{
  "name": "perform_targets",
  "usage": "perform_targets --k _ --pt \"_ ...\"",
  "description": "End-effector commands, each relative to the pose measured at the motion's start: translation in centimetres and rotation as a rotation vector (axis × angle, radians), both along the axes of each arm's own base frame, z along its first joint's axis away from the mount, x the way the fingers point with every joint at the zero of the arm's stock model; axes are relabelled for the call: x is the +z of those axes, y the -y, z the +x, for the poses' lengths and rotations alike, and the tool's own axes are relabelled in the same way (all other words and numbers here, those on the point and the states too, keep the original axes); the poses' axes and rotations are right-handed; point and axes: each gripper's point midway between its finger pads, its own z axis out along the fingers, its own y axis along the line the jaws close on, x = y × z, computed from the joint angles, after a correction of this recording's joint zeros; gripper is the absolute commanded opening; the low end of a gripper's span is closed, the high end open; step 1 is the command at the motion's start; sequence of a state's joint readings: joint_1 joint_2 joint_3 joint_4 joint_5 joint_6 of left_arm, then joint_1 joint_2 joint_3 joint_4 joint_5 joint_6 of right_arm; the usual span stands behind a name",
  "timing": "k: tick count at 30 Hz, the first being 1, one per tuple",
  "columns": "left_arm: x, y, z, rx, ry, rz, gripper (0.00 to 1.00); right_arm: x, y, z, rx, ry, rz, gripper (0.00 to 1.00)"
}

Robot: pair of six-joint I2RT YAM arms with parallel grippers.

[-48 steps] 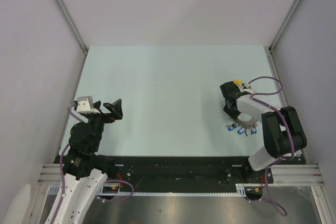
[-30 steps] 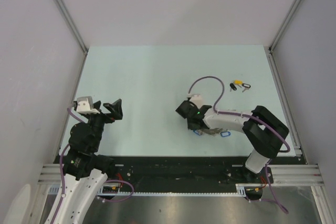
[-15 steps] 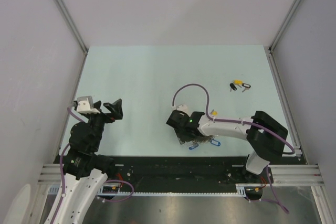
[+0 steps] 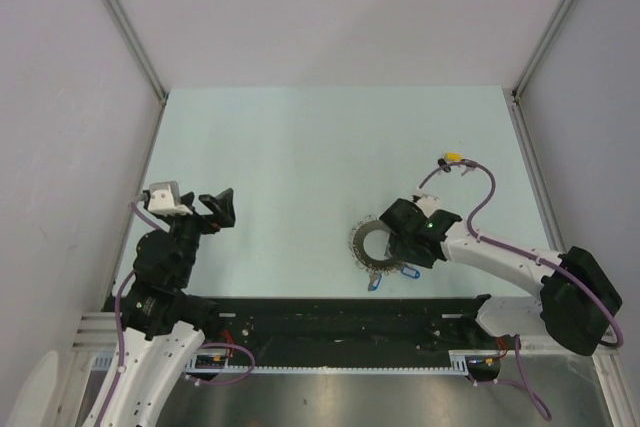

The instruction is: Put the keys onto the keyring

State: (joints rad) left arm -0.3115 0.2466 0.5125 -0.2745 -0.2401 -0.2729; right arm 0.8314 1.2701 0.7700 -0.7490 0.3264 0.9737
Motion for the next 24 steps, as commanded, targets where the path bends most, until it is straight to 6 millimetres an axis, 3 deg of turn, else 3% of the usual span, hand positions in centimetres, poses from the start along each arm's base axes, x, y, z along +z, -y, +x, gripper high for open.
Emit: perform_targets --k 1,5,12,17,18,21,22,24 --pt "0.2 0.3 0.2 -0.007 0.000 -0.027 1.00 -1.2 1.8 -0.2 -0.187 -0.009 0.055 0.64" --pt "0.1 0.3 0.2 -0.007 -0.004 -0.025 1.00 -2.2 2.2 0.5 -0.207 -0.008 0.053 0.61" --pt "-0.3 0.4 0.4 -0.006 -0.023 -0.019 1.00 -3.7 0.2 3.4 -0.089 0.025 0.080 0.56" --pt "-0.5 0.5 0.6 -0.006 -0.038 -0.015 1.00 -3.9 -1.9 6.2 0.188 0.079 0.050 0.52" --pt "-0.5 0.5 0.6 -0.006 -0.038 -0.015 1.00 -2.5 -3.3 7.7 0.237 0.128 0.064 0.50" --pt "-0.6 0.5 0.7 -0.009 -0.042 -0.013 1.00 -2.5 -5.0 9.5 0.429 0.158 -0.008 0.48" --pt "-0.6 0.5 0.7 -0.009 -0.042 -0.013 1.00 -1.3 -6.2 10.8 0.480 0.192 -0.006 0.48" --pt "-0.9 0.6 0.7 -0.012 -0.054 -0.011 1.00 -2.0 -7.4 11.8 0.589 0.192 -0.037 0.47"
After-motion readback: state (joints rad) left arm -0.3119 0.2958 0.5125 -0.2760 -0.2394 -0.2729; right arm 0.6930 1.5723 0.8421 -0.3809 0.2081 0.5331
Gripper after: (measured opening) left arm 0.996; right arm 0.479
